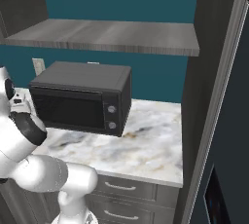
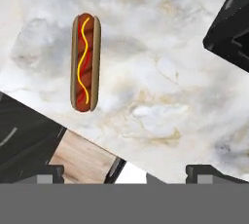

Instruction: Store the hot dog in the freezer for long-term storage. Close the freezer door after placing the cooked food.

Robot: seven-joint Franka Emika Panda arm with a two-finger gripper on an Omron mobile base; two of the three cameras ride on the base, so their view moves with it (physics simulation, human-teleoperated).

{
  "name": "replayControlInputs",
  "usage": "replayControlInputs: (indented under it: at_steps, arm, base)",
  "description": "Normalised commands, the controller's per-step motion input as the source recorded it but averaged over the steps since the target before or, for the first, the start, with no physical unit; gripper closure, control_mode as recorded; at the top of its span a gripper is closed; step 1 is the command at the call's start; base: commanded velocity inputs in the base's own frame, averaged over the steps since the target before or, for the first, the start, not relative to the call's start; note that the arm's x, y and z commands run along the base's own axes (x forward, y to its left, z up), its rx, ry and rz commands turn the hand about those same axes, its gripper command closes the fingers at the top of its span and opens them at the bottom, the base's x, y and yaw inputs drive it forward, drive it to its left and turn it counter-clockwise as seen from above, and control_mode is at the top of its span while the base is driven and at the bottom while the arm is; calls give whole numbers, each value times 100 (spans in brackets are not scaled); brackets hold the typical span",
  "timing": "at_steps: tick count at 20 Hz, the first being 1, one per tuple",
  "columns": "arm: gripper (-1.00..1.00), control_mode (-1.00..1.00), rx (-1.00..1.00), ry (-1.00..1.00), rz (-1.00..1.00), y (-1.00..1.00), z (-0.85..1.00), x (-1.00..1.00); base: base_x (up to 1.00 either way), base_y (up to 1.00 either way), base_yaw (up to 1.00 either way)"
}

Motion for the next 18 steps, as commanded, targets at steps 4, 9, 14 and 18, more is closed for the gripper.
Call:
replayControlInputs:
  at_steps: [4,9,14,18]
  arm:
    - [-100,-100,0,3,-3,50,-48,0]
    - [-100,-100,-1,1,-11,59,-34,1]
    - [-100,-100,-8,4,-11,27,-34,0]
    - [-100,-100,-18,0,-15,1,-25,2]
  base:
    - [0,0,0]
    - [0,0,0]
    - [0,0,0]
    - [0,0,0]
